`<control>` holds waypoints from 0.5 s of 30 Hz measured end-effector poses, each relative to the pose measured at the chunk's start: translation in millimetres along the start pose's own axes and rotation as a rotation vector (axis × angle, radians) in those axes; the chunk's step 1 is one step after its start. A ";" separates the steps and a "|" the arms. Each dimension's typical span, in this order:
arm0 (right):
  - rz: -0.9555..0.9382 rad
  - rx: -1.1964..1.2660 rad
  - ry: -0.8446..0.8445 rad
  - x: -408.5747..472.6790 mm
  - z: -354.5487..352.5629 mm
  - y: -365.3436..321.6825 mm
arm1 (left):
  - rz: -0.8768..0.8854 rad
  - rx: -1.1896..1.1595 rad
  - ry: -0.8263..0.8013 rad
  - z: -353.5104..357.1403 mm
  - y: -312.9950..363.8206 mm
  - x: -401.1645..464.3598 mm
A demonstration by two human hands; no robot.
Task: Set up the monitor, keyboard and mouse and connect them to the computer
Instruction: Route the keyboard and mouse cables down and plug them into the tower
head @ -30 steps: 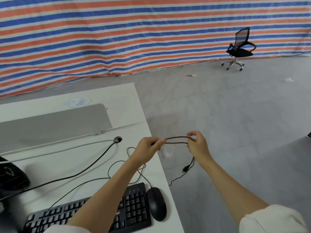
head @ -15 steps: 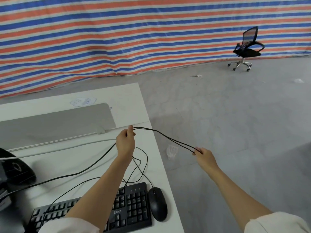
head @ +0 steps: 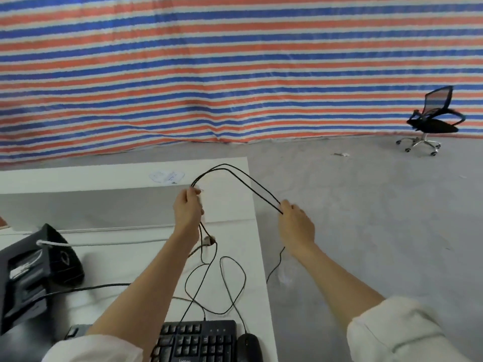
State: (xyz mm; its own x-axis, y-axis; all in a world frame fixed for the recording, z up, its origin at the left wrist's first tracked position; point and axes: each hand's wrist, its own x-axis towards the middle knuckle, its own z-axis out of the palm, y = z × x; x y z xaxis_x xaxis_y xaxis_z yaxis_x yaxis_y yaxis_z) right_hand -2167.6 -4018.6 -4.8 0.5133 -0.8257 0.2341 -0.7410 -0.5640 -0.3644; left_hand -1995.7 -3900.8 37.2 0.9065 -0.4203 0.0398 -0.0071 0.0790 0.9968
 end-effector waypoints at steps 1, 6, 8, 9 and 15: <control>-0.031 0.055 0.042 13.4 -11.6 -17.1 | 0.027 -0.009 0.010 -3.5 11.2 6.2; -0.182 0.495 0.110 59.0 -48.0 -91.9 | 0.157 0.025 -0.009 -20.5 56.3 27.1; -0.173 0.656 0.049 74.1 -54.2 -121.1 | 0.219 0.078 0.002 -30.2 74.1 37.4; -0.157 0.718 0.031 79.9 -56.5 -132.5 | 0.244 0.113 0.004 -33.9 80.9 42.3; -0.084 0.959 0.102 108.6 -54.0 -184.2 | 0.326 0.203 -0.059 -65.2 104.1 84.9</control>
State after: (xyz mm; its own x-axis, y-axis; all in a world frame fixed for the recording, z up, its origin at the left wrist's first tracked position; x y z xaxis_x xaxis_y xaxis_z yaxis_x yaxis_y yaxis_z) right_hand -1998.7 -4005.2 136.4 0.4750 -0.8057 0.3539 -0.0116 -0.4079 -0.9130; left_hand -1891.9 -3869.3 139.9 0.8169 -0.4545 0.3552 -0.3799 0.0394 0.9242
